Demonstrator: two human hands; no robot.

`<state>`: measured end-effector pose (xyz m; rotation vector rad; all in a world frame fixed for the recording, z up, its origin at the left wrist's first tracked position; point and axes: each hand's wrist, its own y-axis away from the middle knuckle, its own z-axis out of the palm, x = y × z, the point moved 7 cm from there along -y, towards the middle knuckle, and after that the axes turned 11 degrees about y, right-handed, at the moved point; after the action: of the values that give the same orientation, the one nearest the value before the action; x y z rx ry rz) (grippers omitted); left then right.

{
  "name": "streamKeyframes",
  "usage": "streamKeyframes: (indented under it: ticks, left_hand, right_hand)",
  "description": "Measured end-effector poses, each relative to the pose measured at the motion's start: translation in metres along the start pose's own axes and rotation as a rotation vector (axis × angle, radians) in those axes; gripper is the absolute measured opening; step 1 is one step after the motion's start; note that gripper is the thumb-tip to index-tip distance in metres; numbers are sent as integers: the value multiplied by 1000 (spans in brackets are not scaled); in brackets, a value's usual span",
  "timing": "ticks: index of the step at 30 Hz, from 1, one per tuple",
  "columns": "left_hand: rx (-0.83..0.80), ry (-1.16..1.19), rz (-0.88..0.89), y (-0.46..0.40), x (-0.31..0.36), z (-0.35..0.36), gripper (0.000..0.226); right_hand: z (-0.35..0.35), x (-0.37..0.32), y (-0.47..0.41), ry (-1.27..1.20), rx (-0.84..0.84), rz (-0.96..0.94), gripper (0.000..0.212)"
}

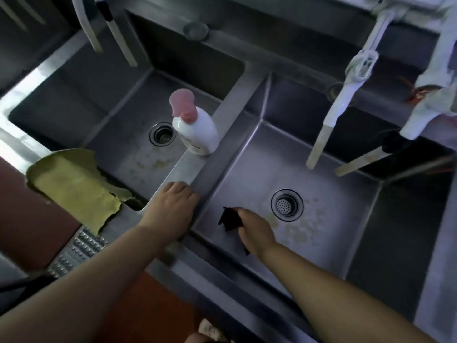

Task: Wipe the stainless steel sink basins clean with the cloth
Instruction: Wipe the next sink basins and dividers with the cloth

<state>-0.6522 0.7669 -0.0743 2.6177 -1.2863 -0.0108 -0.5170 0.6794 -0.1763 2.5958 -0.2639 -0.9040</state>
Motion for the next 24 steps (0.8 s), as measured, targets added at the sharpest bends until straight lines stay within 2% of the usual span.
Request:
streamKeyframes:
  ticks: [3,6,7,10,12,13,15,18,24]
  left_hand:
    - [92,21,158,-18,-4,0,24]
    - [127,86,374,-28,-2,4,24]
    - [110,101,442,-31,0,9,22]
    - [55,98,567,-41,3,24,22]
    - [8,85,604,-47,4,32,19]
    - [-13,91,613,-50,4,35,16]
    - [-26,114,608,-52,3,36,13]
    - [-31,107,582,-53,1,39,15]
    - [-12,66,596,-54,-1,47,10]
  right_hand:
    - [26,-19,-26,-92,-52,-143,36]
    - [88,-14,-41,143,-329,-232,53]
    - [104,-9,-46,235,-357,-270,53]
    - [124,-5,-55,351,-303,-350,38]
    - [144,2,-63,395,-209,-424,45]
    - [153,6,-65,428,-237,-429,51]
    - [160,16,-75,439,-259,-384,57]
    - [146,32,-95,459,-110,-335,58]
    - [74,89,-165,596,81,-34,67]
